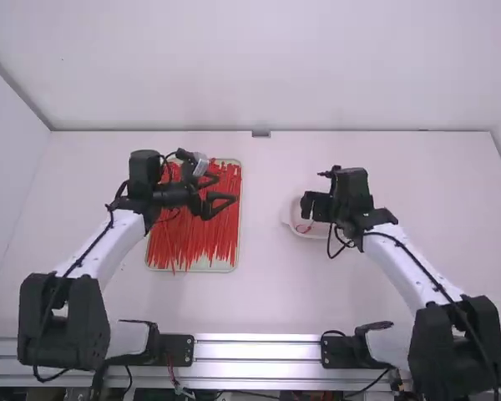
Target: Fasten the cable tie
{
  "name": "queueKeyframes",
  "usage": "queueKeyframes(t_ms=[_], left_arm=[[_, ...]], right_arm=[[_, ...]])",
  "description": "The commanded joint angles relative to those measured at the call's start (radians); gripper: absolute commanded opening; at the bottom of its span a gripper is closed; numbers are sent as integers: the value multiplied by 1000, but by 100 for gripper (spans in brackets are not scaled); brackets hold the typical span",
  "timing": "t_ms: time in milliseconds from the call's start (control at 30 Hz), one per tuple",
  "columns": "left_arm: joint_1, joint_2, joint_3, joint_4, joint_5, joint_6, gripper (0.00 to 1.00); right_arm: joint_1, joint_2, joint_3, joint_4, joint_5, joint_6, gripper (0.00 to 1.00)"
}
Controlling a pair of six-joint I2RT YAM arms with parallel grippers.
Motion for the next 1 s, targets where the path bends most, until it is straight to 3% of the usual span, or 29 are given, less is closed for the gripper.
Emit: queueKeyframes(t_ms=[0,367,667,967], left_arm=[[-9,-54,6,-30,-38,0,99],[-2,-103,4,-94,-25,-2,99],[24,-194,-87,-3,-116,-93,90],[24,-336,-229,7,-258,-191,76]], right_arm=[[20,-56,39,-6,3,4,99],[48,-192,34,-75,7,-14,98],[-46,-286,-61,20,101,-108,89],[-202,-442,-216,175,108,-263,73]])
